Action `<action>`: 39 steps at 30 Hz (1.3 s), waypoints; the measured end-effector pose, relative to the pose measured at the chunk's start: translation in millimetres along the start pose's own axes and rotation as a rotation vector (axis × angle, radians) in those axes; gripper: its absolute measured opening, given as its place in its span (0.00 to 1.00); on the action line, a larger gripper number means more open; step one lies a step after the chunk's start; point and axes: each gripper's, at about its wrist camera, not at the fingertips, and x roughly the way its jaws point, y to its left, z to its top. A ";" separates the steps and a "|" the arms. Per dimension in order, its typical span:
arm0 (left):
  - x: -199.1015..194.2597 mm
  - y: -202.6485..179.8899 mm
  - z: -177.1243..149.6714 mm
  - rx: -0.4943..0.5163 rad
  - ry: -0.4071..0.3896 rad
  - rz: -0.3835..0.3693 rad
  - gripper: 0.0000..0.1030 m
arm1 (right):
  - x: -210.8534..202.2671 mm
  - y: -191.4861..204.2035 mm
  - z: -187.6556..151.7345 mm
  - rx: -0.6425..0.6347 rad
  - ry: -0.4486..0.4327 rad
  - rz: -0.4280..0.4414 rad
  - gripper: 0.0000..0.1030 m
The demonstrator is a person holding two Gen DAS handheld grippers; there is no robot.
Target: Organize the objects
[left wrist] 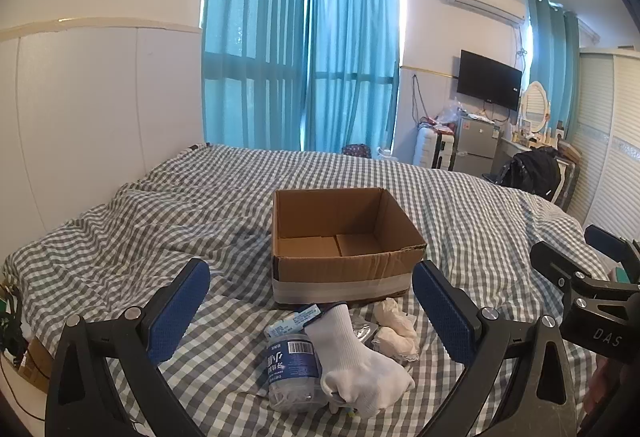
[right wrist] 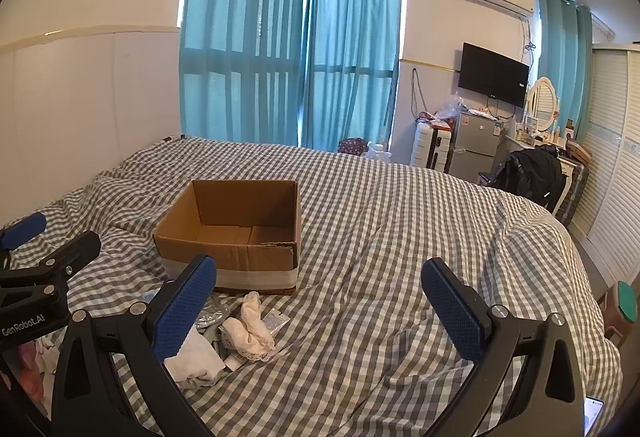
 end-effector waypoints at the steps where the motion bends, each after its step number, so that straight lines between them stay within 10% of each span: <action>1: -0.8 -0.9 0.1 0.001 -0.002 0.000 1.00 | -0.6 -0.5 0.0 0.001 -0.001 0.000 1.00; 17: 22.6 -8.4 -20.8 0.001 0.084 0.021 1.00 | 13.6 -11.7 -12.1 0.013 0.053 -0.005 1.00; 36: 100.1 -49.7 -104.1 0.100 0.398 -0.097 0.94 | 87.1 -26.4 -63.4 0.037 0.249 -0.007 1.00; 39: 110.9 -52.1 -113.9 0.095 0.451 -0.145 0.77 | 93.4 -26.8 -69.0 0.038 0.270 -0.011 1.00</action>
